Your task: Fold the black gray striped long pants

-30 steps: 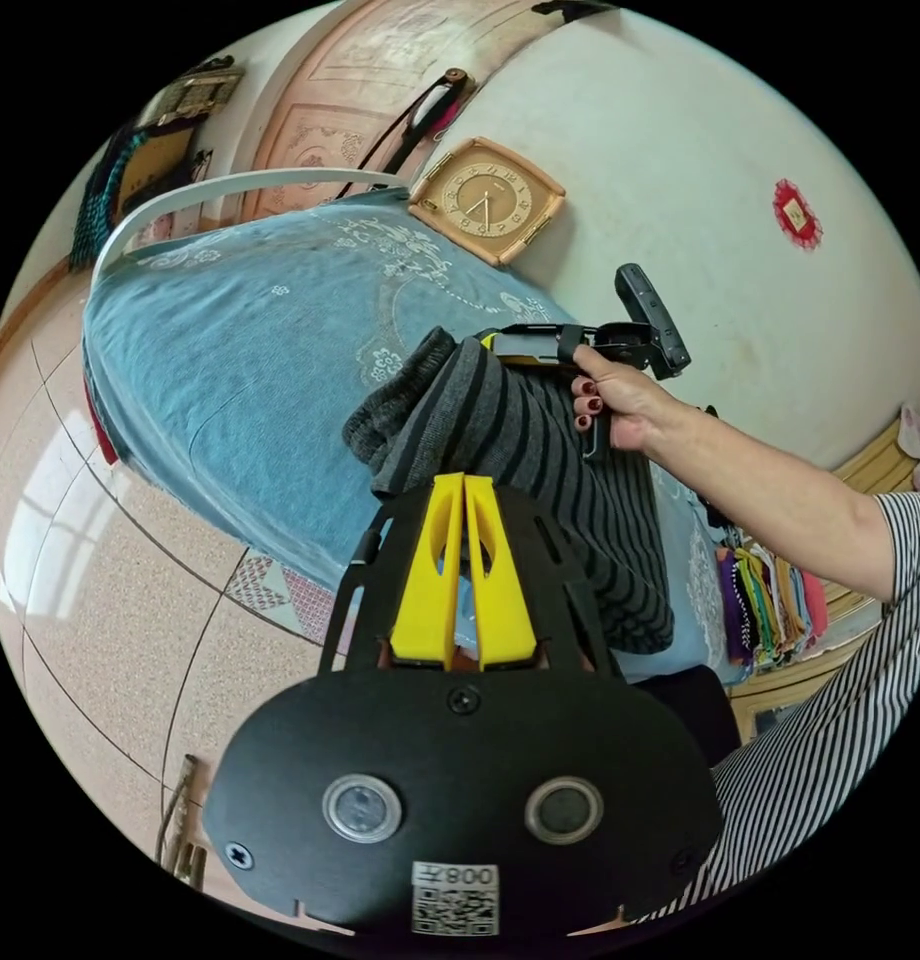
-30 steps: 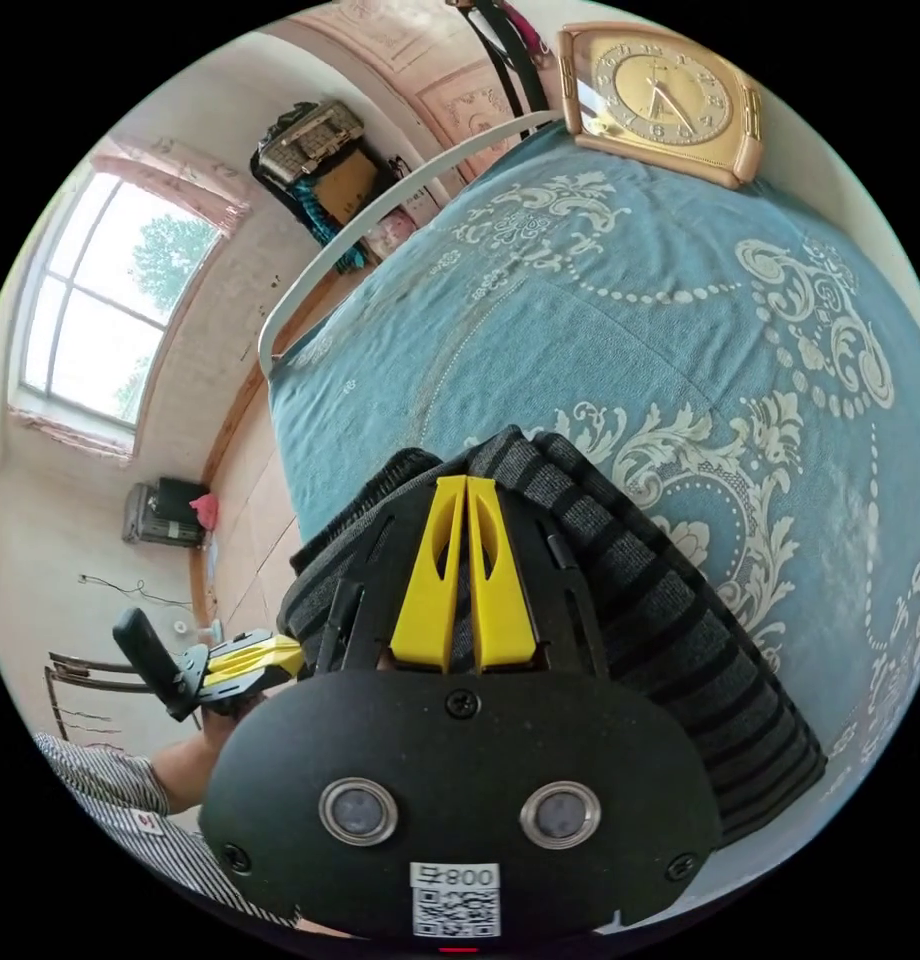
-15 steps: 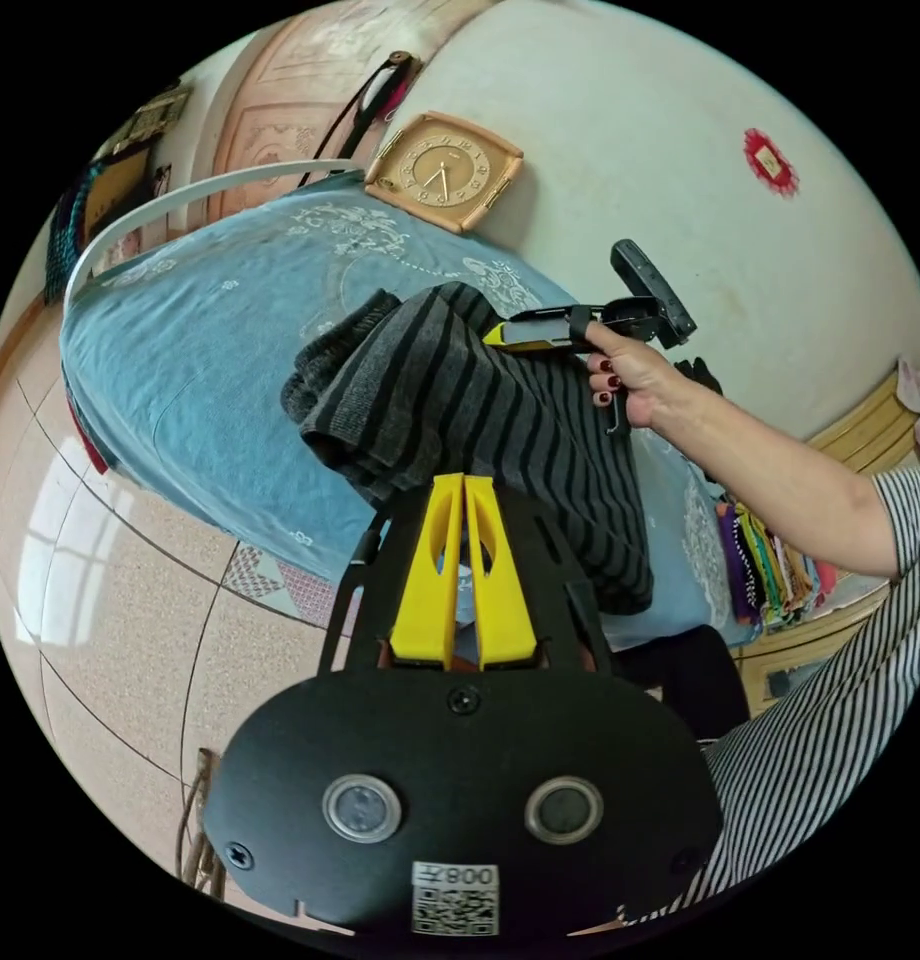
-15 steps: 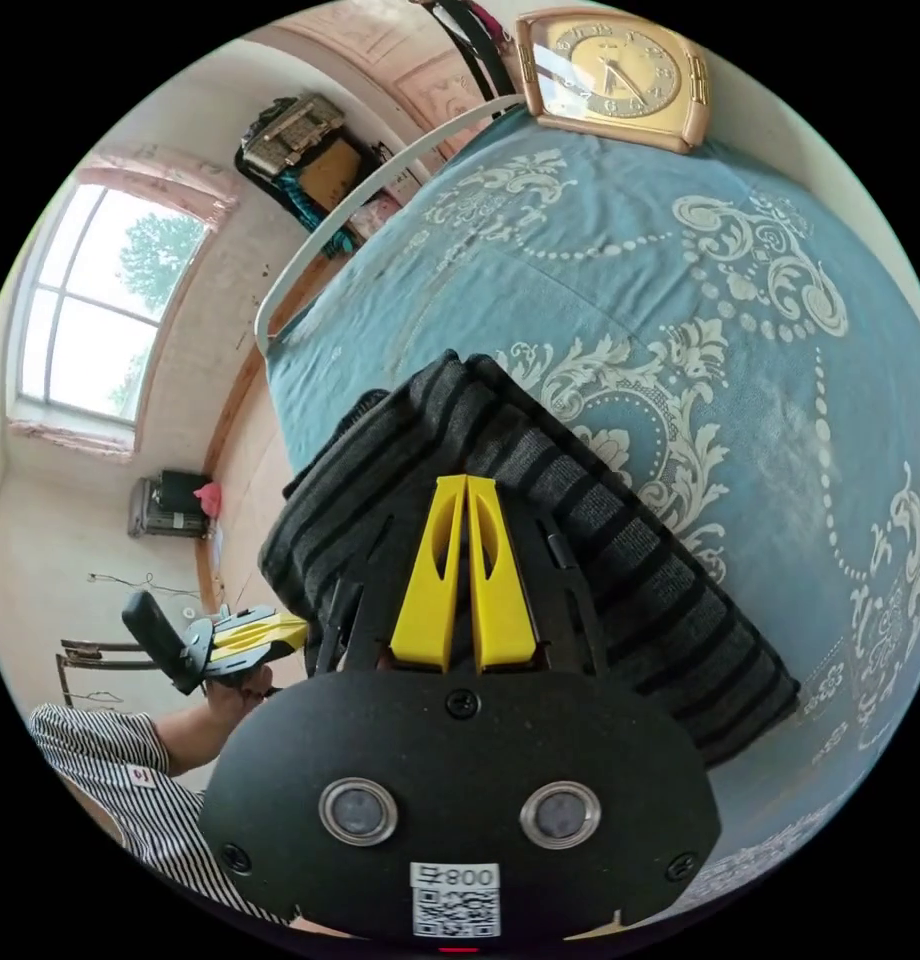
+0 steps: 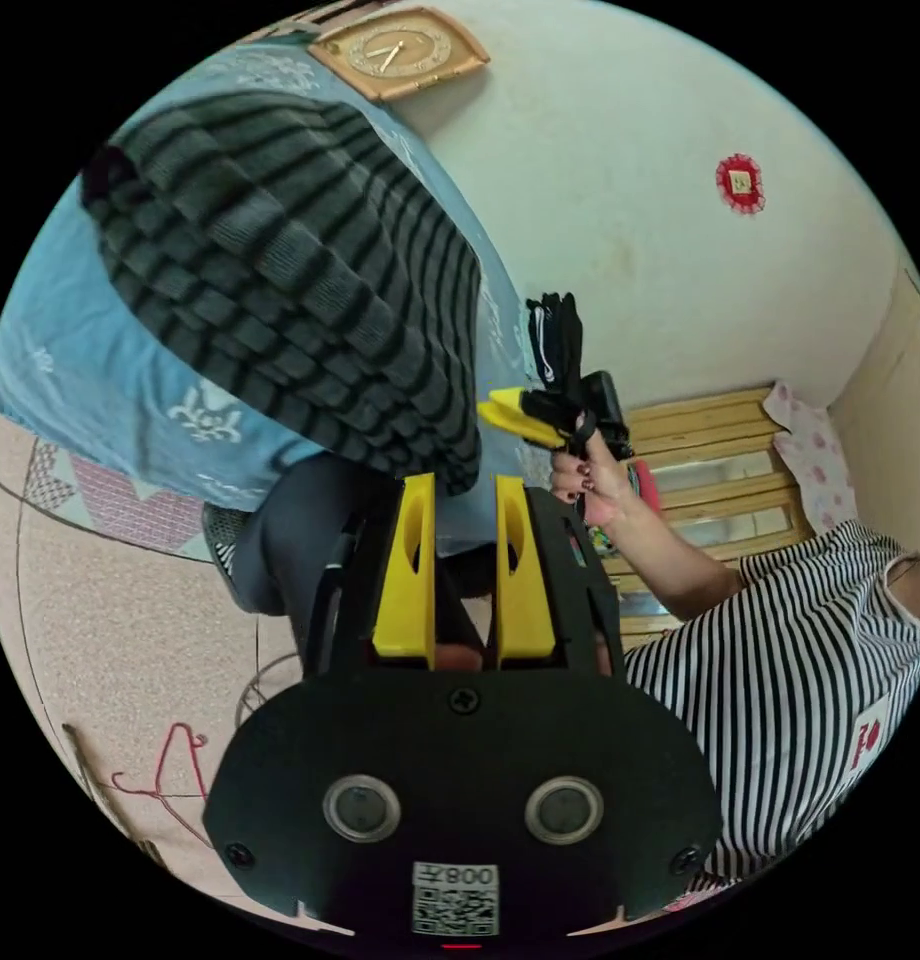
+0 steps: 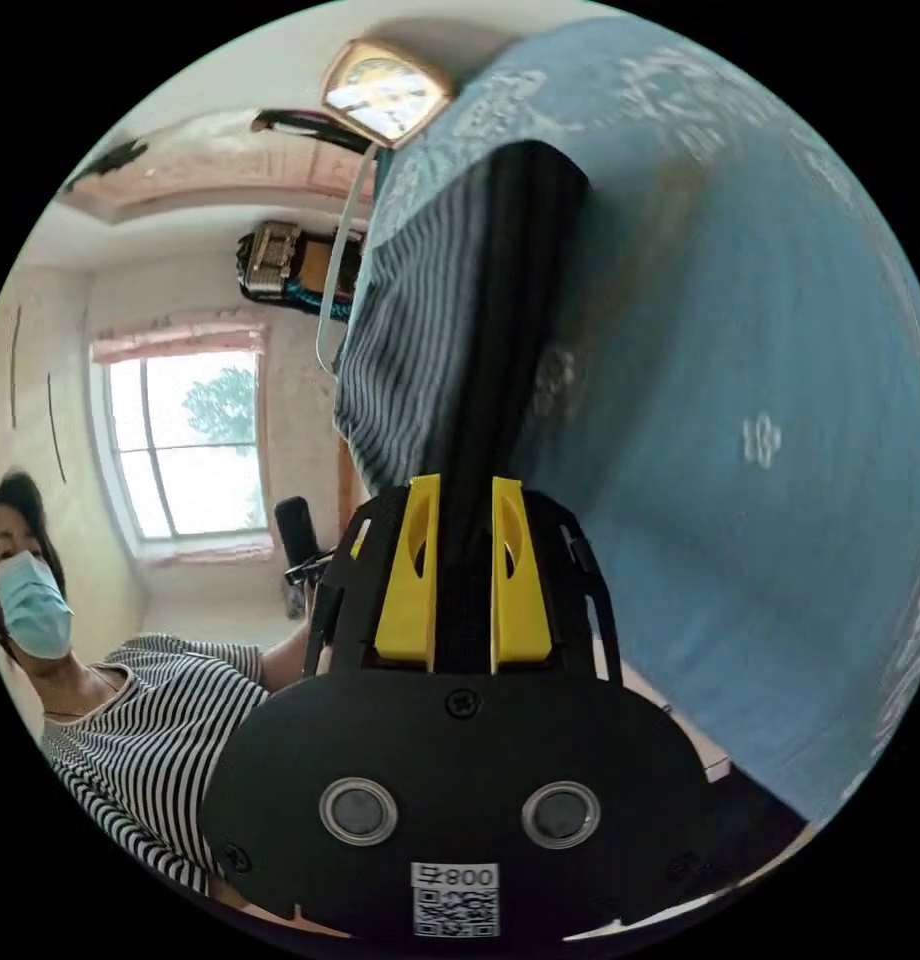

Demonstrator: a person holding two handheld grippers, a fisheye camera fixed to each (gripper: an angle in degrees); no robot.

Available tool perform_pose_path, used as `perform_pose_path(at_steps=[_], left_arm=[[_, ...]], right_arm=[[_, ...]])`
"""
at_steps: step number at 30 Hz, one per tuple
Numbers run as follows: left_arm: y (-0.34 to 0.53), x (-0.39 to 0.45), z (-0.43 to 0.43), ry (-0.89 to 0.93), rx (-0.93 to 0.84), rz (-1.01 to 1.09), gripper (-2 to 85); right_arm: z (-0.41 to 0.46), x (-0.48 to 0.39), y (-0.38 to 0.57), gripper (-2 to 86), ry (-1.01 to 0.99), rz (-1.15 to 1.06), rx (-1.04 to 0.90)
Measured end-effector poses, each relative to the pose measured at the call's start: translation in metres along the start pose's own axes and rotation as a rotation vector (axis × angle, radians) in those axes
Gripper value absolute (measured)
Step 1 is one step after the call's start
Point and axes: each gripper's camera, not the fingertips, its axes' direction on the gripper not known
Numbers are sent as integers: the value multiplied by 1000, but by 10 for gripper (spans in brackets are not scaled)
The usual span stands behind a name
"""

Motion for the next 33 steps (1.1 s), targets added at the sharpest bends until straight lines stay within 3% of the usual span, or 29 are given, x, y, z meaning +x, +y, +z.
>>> perform_pose_path(at_steps=[8,17,26,33], left_arm=[[-16,-12,23,47,-4,-75,28],[-16,-7,20,56,41,-57,18],[-7,-24,6,96,67,-108,35],[22,-66,-60,124,368,-265,100]], right_arm=[[38,91,25,129,-305,158,-8],[70,146,14,136,-480,192,-3],[87,184,8,85,-445,188,-29],[90,201,7,65,-423,158,-25]])
